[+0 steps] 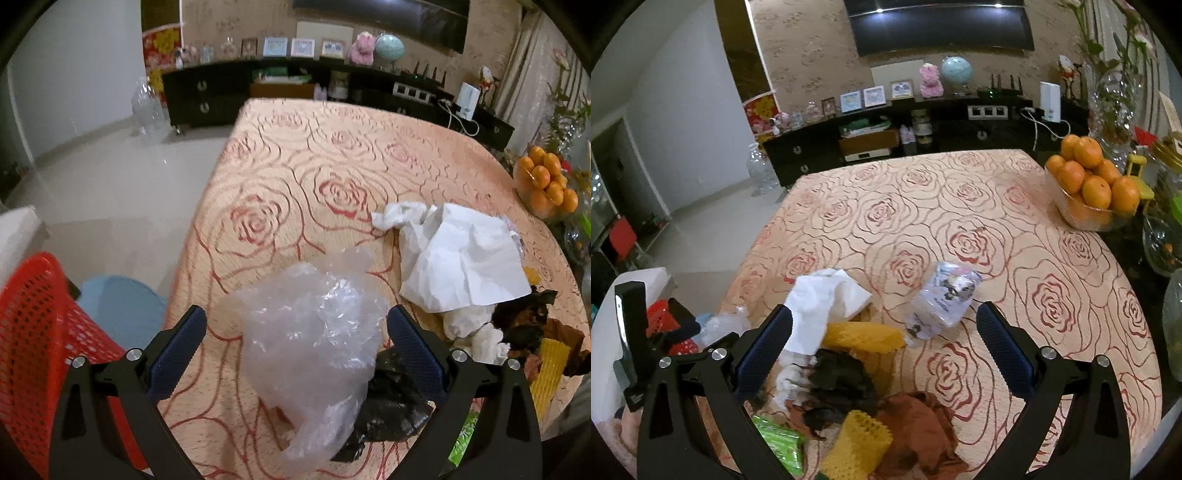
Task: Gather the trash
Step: 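Move both tools to the table and close the left tool on the clear plastic bag, then lift the clear plastic bag with the left tool while the right tool grasps the brown cloth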
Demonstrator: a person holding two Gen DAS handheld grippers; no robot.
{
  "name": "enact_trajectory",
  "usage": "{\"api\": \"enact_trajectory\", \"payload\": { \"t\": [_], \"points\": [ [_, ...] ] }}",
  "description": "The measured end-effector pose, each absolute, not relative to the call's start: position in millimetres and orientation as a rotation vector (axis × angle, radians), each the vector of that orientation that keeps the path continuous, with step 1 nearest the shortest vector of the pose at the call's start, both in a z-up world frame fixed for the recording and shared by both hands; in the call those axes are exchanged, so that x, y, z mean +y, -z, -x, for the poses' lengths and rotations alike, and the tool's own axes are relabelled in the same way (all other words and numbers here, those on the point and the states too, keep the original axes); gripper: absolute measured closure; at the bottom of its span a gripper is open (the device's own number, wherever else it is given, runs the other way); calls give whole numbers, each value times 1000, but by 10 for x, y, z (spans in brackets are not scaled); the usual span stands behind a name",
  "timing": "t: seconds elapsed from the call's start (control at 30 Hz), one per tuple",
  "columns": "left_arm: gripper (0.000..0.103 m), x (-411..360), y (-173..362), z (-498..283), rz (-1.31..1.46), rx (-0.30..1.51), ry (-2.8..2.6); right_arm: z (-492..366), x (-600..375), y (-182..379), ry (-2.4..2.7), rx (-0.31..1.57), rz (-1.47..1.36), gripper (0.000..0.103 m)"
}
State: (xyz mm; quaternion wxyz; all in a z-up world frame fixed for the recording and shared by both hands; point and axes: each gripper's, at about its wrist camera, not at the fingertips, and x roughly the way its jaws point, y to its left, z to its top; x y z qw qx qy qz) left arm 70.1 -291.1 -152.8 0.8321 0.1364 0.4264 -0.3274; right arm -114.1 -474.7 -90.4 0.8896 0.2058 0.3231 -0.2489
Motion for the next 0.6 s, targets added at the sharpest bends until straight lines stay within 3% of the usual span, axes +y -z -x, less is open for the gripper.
{"api": "enact_trajectory", "payload": {
  "t": [0.07, 0.13, 0.27, 0.6],
  "points": [
    [33, -2918, 1573, -721, -281, 931, 704, 1148, -4759, 933, 523, 681, -429, 6],
    [46, -2897, 1618, -748, -264, 980, 728, 1162, -4764, 949, 525, 686, -427, 6],
    [55, -2860, 1570, -747, -237, 965, 739, 1237, -4779, 972, 539, 696, -433, 6],
    [56, -2633, 1257, -732, -153, 893, 739, 1651, -4894, 1173, 621, 711, -517, 6]
  ]
}}
